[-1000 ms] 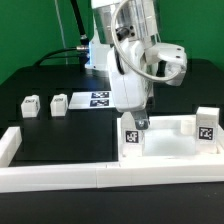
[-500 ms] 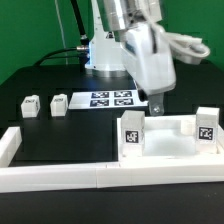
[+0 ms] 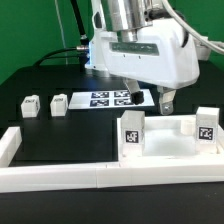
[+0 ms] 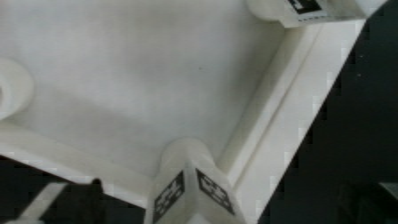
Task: Assemble square table
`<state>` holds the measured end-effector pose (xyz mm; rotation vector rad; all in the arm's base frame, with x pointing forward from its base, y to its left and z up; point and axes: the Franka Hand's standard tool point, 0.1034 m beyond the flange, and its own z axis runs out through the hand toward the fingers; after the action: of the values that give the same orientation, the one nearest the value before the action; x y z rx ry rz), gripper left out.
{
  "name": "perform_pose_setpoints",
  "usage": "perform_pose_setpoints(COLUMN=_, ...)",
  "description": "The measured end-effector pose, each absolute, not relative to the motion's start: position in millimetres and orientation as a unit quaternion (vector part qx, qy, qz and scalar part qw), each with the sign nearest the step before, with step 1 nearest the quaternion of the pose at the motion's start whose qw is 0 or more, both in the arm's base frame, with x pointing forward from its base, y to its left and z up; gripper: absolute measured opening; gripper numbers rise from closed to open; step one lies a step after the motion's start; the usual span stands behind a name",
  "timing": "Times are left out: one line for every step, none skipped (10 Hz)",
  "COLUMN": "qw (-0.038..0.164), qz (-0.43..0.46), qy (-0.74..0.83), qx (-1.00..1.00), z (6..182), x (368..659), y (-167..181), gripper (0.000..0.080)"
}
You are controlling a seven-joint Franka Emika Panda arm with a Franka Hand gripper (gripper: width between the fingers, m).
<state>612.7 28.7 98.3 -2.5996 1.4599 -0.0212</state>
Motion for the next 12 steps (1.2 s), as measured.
perform_pose_setpoints(qw=0.077, qz=-0.011, qy=0.427, qx=-0.901, z=96.5, x=604.4, y=24.8, gripper=0.0649)
perform_pose_setpoints(qw=0.071, qz=-0.015, qy=0.392, qx=-0.917, z=92.6, x=595.8, y=22.5, gripper=0.0649)
perform_pose_setpoints(qw=0.056, qz=-0.03, qy=0.296, qx=-0.953, z=88.5, x=591.1, y=16.5, gripper=0.0649)
perform_pose_setpoints(qw=0.044, qz=-0.043, qy=0.211, qx=-0.976, z=83.1, x=586.6, y=9.5, gripper=0.0649)
perform_pose_setpoints(qw=0.036, qz=-0.044, qy=0.14, qx=-0.989, z=79.9, x=585.3, y=6.0, gripper=0.0649)
perform_pose_setpoints(qw=0.028, qz=-0.04, qy=0.07, qx=-0.996, z=72.5, x=582.2, y=4.2, gripper=0.0649)
perform_pose_setpoints(qw=0.026, qz=-0.039, qy=0.035, qx=-0.998, z=66.4, x=580.8, y=-0.4, gripper=0.0649)
perform_pose_setpoints(qw=0.025, qz=-0.041, qy=0.029, qx=-0.998, z=64.1, x=580.9, y=-7.1, gripper=0.0649)
perform_pose_setpoints(qw=0.025, qz=-0.042, qy=0.026, qx=-0.998, z=64.9, x=581.6, y=-5.8, gripper=0.0649)
perform_pose_setpoints(qw=0.025, qz=-0.042, qy=0.026, qx=-0.998, z=64.5, x=581.4, y=-5.5, gripper=0.0649)
perform_pose_setpoints(qw=0.025, qz=-0.041, qy=0.027, qx=-0.998, z=64.1, x=581.2, y=-6.2, gripper=0.0649)
perform_pose_setpoints(qw=0.024, qz=-0.039, qy=0.027, qx=-0.999, z=61.8, x=580.3, y=-6.8, gripper=0.0649)
